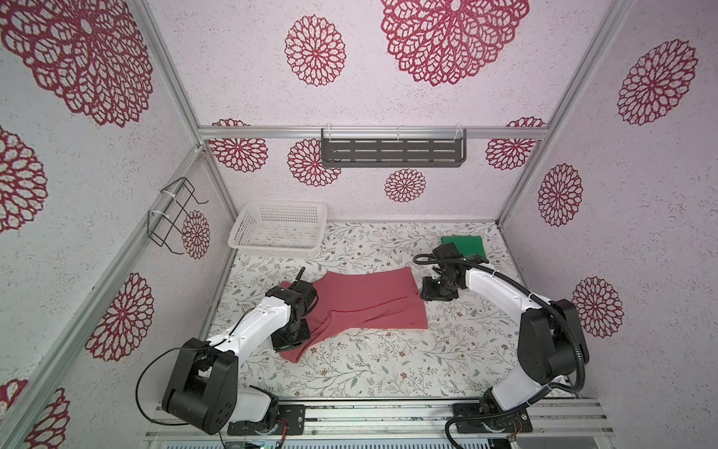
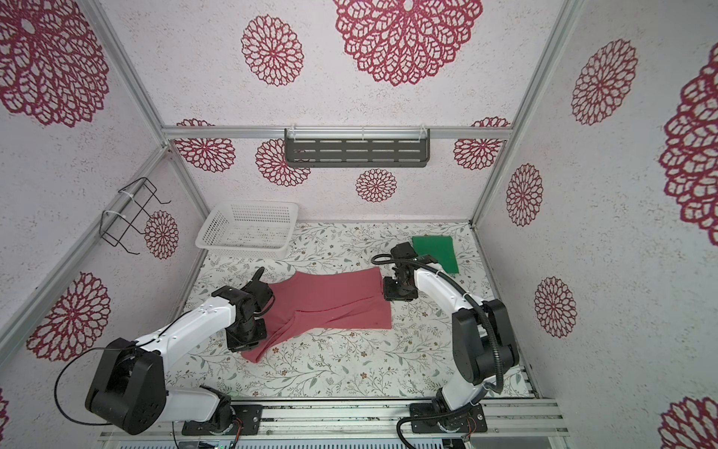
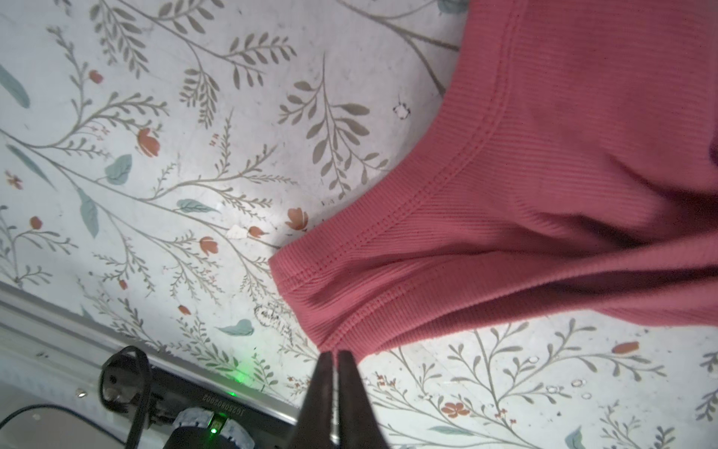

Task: Fold and stack the tank tops
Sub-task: 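Pull the left gripper back holding the hem corner while the right rests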

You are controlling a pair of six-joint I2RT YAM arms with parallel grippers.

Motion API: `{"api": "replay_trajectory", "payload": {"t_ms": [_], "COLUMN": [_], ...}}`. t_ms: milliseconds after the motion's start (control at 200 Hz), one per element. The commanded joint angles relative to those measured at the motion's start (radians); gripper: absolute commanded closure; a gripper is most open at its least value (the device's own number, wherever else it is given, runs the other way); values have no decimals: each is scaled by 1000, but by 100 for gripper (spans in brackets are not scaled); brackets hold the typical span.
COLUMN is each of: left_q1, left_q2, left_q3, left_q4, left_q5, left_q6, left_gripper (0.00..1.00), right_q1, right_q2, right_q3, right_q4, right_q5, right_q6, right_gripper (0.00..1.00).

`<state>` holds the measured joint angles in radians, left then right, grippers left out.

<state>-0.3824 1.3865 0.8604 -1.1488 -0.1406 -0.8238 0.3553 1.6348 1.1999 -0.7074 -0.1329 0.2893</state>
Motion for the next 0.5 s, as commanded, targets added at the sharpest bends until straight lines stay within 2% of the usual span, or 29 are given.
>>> {"api": "replay_trajectory", "payload": {"t_ms": [0, 60, 240, 375, 495], "left_q1": [-36, -63, -110, -112, -110], "left_q2": [-30, -33, -29, 2, 53], "left_q3": [-8, -26, -112, -140, -119], "left_q4": [-20, -1, 78, 123, 137], "left_q5": [-1, 16, 39, 27, 1], "left_q6": [-45, -77, -145, -134, -104], "left_gripper": [46, 42, 42, 40, 43], "right_q1": [2, 2, 2, 1, 1], "right_q2": [0, 0, 4, 7, 4], "right_q3": [6, 5, 7, 10, 7], "right_q4": [-4, -1, -1, -3, -4], "right_q5": [-2, -3, -1, 3, 3], "right_q6": [-7, -7, -8, -10, -7], "right_gripper": [57, 57, 57, 57, 57]}}
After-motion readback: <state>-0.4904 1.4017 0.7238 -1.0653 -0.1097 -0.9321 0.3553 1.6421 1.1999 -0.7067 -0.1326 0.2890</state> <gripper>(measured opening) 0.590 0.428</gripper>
